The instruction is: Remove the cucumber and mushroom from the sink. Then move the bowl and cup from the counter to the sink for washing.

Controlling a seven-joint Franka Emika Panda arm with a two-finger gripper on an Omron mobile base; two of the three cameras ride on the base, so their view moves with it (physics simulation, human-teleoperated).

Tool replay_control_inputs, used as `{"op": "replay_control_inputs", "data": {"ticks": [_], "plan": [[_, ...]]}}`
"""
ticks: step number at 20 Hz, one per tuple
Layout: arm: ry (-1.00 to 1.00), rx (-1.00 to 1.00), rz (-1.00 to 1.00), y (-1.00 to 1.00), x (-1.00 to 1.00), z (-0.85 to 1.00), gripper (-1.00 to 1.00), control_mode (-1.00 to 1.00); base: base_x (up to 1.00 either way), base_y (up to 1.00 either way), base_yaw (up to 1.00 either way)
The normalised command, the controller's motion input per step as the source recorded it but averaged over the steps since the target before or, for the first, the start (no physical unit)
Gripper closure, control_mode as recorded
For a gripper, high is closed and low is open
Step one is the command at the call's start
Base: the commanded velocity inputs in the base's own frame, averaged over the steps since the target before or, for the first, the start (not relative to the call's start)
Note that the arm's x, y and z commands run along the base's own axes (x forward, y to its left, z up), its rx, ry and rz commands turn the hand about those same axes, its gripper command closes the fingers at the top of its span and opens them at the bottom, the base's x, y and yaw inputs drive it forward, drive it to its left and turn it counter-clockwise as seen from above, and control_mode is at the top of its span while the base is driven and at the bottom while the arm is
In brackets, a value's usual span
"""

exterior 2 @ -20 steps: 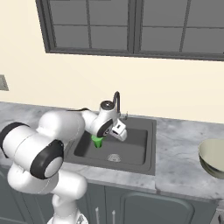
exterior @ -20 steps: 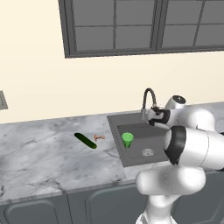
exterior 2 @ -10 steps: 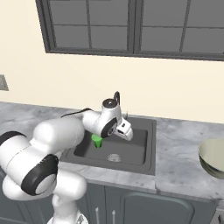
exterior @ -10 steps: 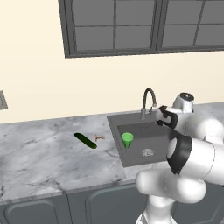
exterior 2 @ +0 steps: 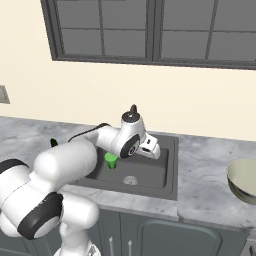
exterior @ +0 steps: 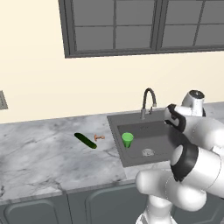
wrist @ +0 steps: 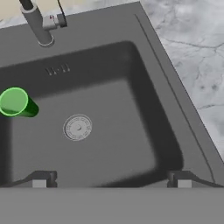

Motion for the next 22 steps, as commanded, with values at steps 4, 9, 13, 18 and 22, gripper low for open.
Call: {"op": "replay_control_inputs", "data": {"ticks": [4, 9, 13, 18, 22], "plan": [[0.03, -0.07, 0.07, -0.33, -0.11, 0.23, -1.0, -1.0, 0.0, 0.0, 0.0], [0.02, -0.06, 0.05, -0.33, -0.12, 0.22, -1.0, -1.0, 0.0, 0.0, 0.0], [0.01, -0.07, 0.02, -0.32, -0.12, 0.18, -1.0, -1.0, 0.0, 0.0, 0.0], [0.0, -0.04, 0.04, -0.34, -0.15, 0.19, -1.0, -1.0, 0.0, 0.0, 0.0], [0.02, -0.02, 0.02, -0.32, -0.13, 0.17, -1.0, -1.0, 0.0, 0.0, 0.0]]}}
